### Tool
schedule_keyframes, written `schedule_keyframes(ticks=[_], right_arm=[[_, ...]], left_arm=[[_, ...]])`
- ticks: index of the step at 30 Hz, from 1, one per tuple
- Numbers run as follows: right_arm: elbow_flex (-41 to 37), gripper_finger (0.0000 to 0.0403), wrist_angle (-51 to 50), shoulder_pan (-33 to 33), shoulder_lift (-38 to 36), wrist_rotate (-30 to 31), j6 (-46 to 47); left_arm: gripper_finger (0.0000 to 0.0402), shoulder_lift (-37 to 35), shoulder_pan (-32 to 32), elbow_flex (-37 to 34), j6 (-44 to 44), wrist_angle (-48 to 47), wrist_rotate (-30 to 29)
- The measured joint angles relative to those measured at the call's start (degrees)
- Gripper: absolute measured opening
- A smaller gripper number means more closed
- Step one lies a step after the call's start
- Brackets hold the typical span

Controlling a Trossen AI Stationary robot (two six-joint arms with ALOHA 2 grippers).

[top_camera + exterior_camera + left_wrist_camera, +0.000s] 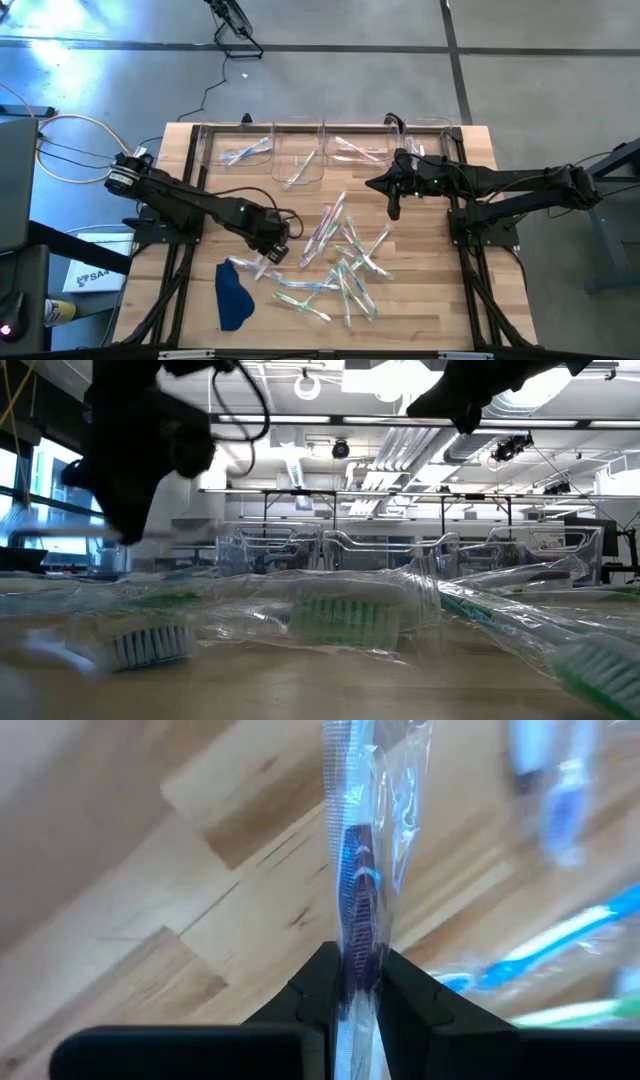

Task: Pick & Place Toothbrushes
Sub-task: Put the purple toothbrush into the right transparent bin

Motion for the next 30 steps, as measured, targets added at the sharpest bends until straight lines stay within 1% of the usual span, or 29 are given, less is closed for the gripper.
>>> schedule_keyframes(ticks=[4, 8, 11, 14, 18, 20, 22, 27, 30], right_arm=[[0.0, 0.0003, 0.02, 0.02, 0.0, -0.24, 0.17], [0.0, 0.0003, 0.53, 0.0, 0.0, -0.23, 0.4], [0.0, 0.0003, 2.08, 0.01, 0.0, -0.38, 1.97], [0.0, 0.0003, 4.05, 0.0, 0.0, -1.9, 3.75], [0.0, 0.0003, 7.25, 0.02, 0.0, -4.8, 4.88], [0.0, 0.0003, 8.78, 0.02, 0.0, -6.24, 4.92], [0.0, 0.0003, 10.55, 0.02, 0.0, -7.98, 4.92], [0.0, 0.0003, 16.8, 0.0, 0.0, -13.35, 4.85], [0.0, 0.0003, 18.14, 0.02, -0.19, -14.81, 4.86]], left_arm=[[0.0043, -0.05, -0.02, 7.69, 4.1, -4.24, -5.9], [0.0043, -0.07, -0.02, 16.72, 13.25, -3.7, -15.33], [0.0043, -0.09, -0.01, 23.22, 23.59, -0.8, -23.21], [0.0043, -0.09, 0.0, 28.27, 36.43, 5.15, -30.4], [0.0043, -0.18, 0.04, 31.96, 54.99, 16.11, -35.3], [0.0043, -0.18, 0.8, 32.85, 62.95, 20.27, -35.37], [0.0042, -0.18, 2.2, 33.57, 67.7, 22.41, -32.81], [0.0042, -0.08, 10.03, 35.34, 70.86, 23.62, -20.49], [0.0042, 0.57, 14.09, 35.39, 72.17, 25.13, -15.7]])
